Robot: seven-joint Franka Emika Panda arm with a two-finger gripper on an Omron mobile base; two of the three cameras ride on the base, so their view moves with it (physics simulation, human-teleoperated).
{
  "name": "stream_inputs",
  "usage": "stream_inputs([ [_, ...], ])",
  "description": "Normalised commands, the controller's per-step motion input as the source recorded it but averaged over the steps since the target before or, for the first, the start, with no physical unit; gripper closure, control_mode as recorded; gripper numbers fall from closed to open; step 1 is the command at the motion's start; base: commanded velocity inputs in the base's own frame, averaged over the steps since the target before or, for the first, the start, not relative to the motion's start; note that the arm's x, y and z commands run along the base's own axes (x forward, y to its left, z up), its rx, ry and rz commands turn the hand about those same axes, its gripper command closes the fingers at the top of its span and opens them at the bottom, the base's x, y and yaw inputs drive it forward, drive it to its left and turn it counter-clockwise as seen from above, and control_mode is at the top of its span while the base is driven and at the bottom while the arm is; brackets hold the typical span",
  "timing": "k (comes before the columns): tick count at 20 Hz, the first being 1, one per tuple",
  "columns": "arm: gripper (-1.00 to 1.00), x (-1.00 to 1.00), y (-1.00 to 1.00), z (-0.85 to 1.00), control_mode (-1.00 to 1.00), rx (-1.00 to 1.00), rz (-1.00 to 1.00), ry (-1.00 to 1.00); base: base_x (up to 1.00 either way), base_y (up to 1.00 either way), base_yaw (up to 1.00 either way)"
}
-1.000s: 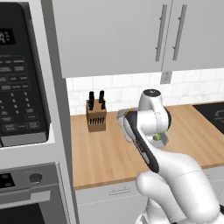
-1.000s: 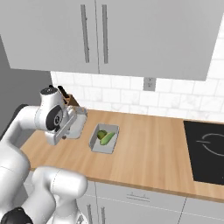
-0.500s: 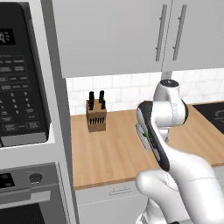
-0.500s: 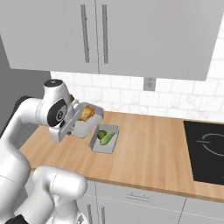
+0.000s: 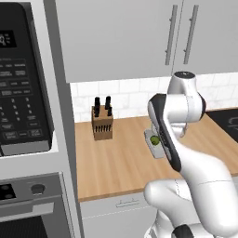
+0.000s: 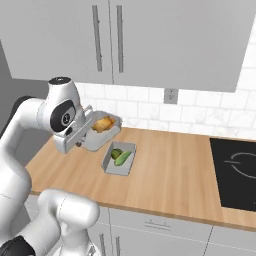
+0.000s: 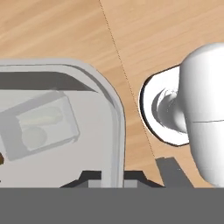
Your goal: Take the meat container that has the chicken drumstick and place it on the second highest rack of the freezer. Then take the vegetable container that has the corn and lime and place it on the highest rack of the freezer.
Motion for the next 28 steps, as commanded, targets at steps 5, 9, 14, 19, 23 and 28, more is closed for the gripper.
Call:
stream_inputs([
  [5, 1.0, -0.24, -0.18, 0.1, -1.0, 0.0, 0.02, 0.01, 0.0, 0.0, 0.0],
  [9, 1.0, -0.36, -0.29, 0.04, -1.0, 0.0, 0.18, 0.0, 0.0, 0.0, 0.0],
  [14, 1.0, -0.19, -0.16, 0.02, -1.0, -0.01, 0.2, 0.0, 0.0, 0.0, 0.0],
  [19, 1.0, -0.38, 0.16, 0.0, -1.0, -0.05, 0.12, -0.01, 0.0, 0.0, 0.0],
  [23, 1.0, -0.34, 0.3, 0.11, -1.0, -0.03, 0.07, -0.08, 0.0, 0.0, 0.0],
  [28, 1.0, 0.0, 0.0, 0.27, -1.0, 0.0, 0.0, -0.05, 0.0, 0.0, 0.0],
])
